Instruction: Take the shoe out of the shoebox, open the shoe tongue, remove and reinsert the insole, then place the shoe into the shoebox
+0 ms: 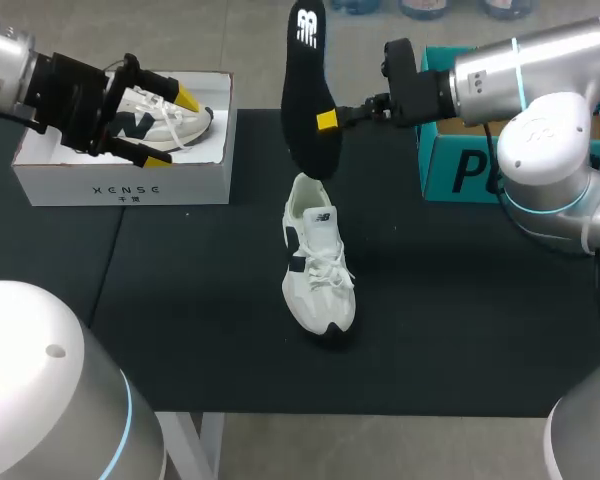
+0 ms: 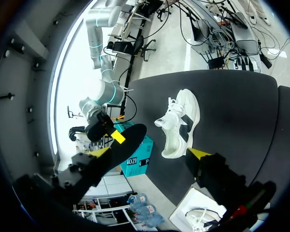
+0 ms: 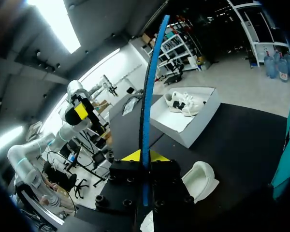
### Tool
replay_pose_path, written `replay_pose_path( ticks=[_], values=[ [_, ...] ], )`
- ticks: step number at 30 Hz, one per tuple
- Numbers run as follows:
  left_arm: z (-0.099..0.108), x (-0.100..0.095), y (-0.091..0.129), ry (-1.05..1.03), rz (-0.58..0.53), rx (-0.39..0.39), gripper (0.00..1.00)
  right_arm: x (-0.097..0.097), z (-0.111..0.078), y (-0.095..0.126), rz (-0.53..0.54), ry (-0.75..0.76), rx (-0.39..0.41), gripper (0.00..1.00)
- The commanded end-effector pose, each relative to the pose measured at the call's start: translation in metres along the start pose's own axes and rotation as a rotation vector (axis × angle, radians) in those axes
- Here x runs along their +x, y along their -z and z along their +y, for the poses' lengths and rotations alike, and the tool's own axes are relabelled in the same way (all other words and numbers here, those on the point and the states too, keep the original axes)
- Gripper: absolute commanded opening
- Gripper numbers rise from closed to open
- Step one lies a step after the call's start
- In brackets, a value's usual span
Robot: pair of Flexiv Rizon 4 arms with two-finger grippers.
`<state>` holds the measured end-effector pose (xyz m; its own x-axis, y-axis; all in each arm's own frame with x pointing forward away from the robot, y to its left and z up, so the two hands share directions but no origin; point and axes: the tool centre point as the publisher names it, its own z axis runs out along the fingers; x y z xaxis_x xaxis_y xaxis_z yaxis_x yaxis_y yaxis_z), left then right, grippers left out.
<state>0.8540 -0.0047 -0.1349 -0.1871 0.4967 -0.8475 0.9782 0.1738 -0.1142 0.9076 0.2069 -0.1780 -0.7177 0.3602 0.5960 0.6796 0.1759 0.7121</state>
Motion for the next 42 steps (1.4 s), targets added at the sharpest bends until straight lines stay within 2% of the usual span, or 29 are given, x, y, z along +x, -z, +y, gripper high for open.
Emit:
replay_pose_path(
  ticks=[1,9,16,21,30,42],
  values=[
    [0.0,0.0,-0.001,-0.001,0.002,-0.001,1.0,-0.014,-0.001,-0.01,0.008,0.005,0.012,0.0],
    [0.0,0.0,-0.001,-0.001,0.002,-0.001,1.0,-0.035,-0.013,-0.017,-0.048,0.009,-0.051,0.0],
    [0.0,0.0,-0.001,-0.001,0.002,-0.001,1.0,-0.051,-0.03,-0.042,-0.047,0.039,-0.089,0.0],
    [0.0,0.0,-0.001,-0.001,0.002,-0.001,1.0,-0.063,-0.036,-0.049,-0.022,0.039,-0.147,0.0],
    [0.0,0.0,-0.001,-0.001,0.002,-0.001,1.0,-0.077,-0.045,-0.058,-0.029,0.085,-0.129,0.0],
    [0.0,0.0,-0.001,-0.001,0.002,-0.001,1.0,-0.1,-0.05,-0.055,-0.036,0.081,-0.077,0.0]
  ],
)
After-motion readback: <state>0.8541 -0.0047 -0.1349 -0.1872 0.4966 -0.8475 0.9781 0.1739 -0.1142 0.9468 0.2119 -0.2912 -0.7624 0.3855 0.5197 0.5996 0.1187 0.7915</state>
